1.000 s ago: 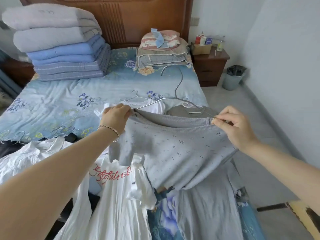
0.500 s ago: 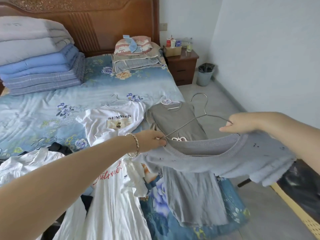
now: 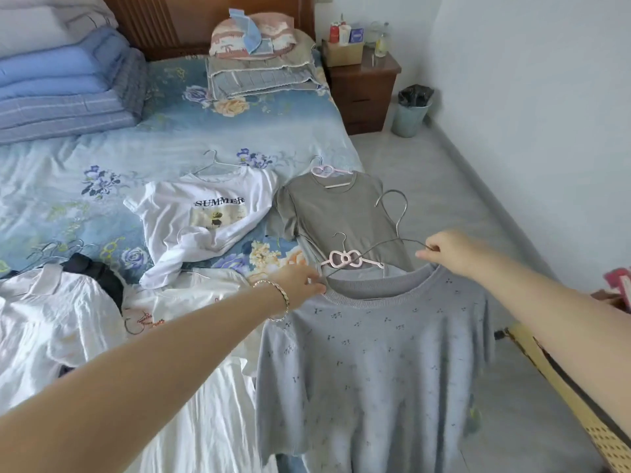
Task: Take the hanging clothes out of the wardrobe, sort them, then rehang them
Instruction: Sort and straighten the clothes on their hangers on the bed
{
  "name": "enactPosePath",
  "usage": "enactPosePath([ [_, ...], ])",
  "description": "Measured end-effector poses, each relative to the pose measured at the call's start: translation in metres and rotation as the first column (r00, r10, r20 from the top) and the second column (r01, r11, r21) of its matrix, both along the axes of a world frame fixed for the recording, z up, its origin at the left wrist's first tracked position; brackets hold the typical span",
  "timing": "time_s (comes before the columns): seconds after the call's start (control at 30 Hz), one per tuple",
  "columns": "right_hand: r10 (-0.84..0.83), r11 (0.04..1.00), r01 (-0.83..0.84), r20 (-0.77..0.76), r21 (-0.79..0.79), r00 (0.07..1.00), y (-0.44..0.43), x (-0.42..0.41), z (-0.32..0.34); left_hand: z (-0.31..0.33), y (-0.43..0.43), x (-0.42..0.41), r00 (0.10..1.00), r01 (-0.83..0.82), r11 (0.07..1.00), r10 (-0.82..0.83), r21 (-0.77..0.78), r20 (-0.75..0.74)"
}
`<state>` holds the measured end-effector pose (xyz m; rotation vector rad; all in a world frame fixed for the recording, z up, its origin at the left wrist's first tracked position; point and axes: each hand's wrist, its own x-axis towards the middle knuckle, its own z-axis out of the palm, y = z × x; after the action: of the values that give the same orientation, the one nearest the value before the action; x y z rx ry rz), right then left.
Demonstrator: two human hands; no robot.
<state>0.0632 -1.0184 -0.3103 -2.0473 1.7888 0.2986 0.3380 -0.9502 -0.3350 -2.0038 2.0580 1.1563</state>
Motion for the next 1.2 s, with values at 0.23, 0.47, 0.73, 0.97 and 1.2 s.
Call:
enactPosePath([
  [0.23, -0.150, 0.988, 0.148, -0.078, -0.035, 0.986, -0.065, 0.016, -0.162, -0.133, -0.061, -0.025, 0.966, -0.160, 0.987, 0.157, -0.002, 0.204],
  [0.47, -0.346, 0.938, 0.347, 0.024, -0.030, 0.938, -0.133, 0.044, -0.242, -0.215, -0.136, -0.008, 0.926, -0.377, 0.924, 0.376, 0.059, 0.023],
  [0.73, -0.254, 0.954, 0.250, 0.007, 0.165, 0.967, -0.120, 0.111, -0.283, -0.238, -0.094, 0.073, 0.919, -0.390, 0.914, 0.395, 0.111, -0.019],
  [0.97, 0.021, 0.961, -0.080, 0.220, 0.263, 0.975, -0.064, 0.294, -0.304, -0.237, -0.009, 0.232, 0.780, -0.621, 0.782, 0.611, 0.053, 0.134],
  [1.2, 0.283, 0.945, -0.312, 0.237, 0.095, 0.929, -0.044, 0.468, -0.342, -0.247, 0.035, 0.353, 0.669, -0.722, 0.686, 0.726, -0.094, 0.160],
])
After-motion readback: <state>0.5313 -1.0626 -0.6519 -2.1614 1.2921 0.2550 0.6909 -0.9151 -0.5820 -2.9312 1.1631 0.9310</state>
